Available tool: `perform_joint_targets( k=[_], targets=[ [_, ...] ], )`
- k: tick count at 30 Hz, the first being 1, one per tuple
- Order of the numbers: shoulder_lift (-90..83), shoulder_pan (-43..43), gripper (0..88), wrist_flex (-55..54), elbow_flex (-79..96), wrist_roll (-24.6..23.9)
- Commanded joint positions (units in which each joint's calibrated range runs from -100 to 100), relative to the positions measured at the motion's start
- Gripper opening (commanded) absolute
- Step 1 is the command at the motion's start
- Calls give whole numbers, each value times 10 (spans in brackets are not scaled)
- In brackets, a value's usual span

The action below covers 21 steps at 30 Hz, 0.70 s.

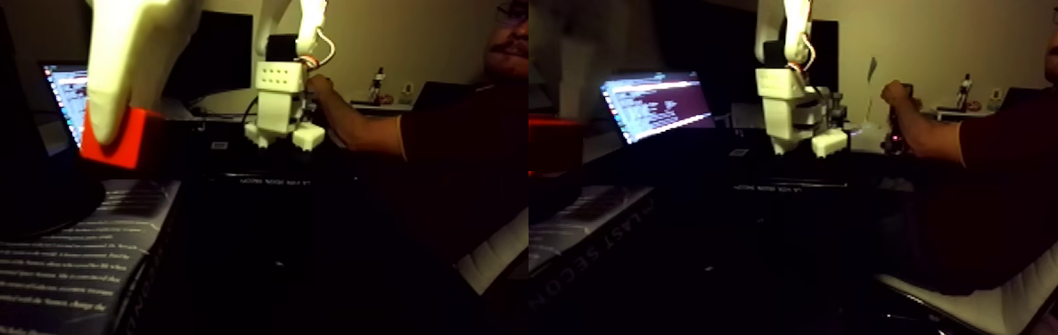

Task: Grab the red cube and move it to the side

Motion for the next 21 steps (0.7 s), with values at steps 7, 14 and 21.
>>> perform_joint_targets(
  k=[7, 14, 21],
  targets=[
    [92, 6, 169, 19, -92, 26],
    [144, 18, 169, 19, -141, 36],
    [184, 30, 169, 19, -170, 50]
  ],
)
